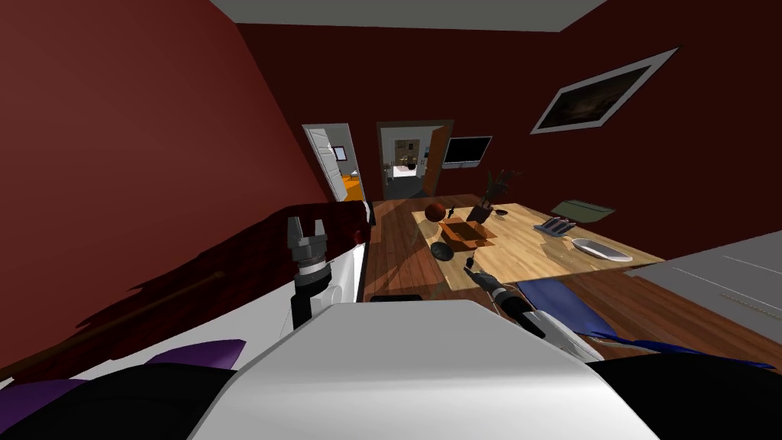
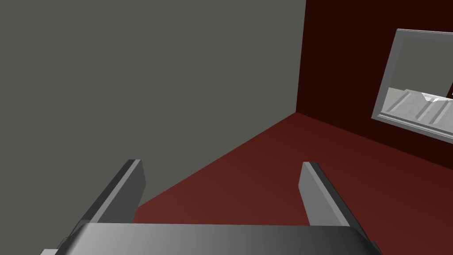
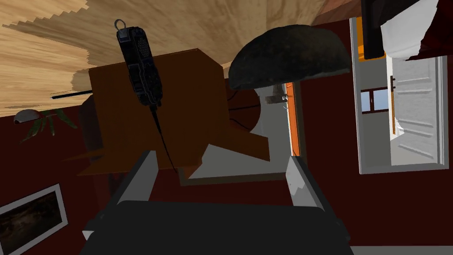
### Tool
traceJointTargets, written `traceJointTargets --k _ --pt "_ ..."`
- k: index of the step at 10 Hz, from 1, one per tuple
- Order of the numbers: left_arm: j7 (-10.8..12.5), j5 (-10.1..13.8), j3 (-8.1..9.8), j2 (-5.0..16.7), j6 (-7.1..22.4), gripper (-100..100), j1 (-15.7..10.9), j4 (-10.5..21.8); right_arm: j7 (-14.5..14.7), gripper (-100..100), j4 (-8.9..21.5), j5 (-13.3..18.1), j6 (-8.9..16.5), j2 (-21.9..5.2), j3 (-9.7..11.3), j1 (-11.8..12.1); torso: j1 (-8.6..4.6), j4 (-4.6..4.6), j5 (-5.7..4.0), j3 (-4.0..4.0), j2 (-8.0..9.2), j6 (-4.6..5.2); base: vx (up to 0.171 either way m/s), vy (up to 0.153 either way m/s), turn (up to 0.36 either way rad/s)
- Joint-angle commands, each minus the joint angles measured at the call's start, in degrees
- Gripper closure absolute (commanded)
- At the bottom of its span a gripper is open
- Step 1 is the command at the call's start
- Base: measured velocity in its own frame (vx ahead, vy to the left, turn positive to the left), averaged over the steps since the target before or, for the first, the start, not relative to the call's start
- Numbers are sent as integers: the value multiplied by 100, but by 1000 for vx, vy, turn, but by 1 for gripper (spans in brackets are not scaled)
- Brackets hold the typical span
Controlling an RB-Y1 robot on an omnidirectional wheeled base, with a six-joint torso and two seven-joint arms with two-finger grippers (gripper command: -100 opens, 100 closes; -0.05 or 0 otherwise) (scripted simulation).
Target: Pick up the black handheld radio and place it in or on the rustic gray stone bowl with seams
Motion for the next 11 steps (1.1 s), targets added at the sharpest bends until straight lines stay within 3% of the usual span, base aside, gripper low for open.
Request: traceJointTargets --k 1,8,10,11 --pt "0 0 0 0 0 0 0 0 19 -100 0 128 101 -223 63 172 0 0 0 0 0 0 110 -60 80" --pt "0 0 0 0 0 0 0 0 125 -100 103 536 204 -1041 248 903 -14 -3 -4 -9 -16 -1 138 -60 99" --pt "0 0 0 0 0 0 0 0 136 -100 88 626 209 -1224 315 1046 -1 -3 -2 -7 -12 -1 132 -29 116" --pt "0 0 0 0 0 0 0 0 136 -100 88 587 187 -1168 270 1023 7 -1 0 -5 -7 -2 57 -11 28"
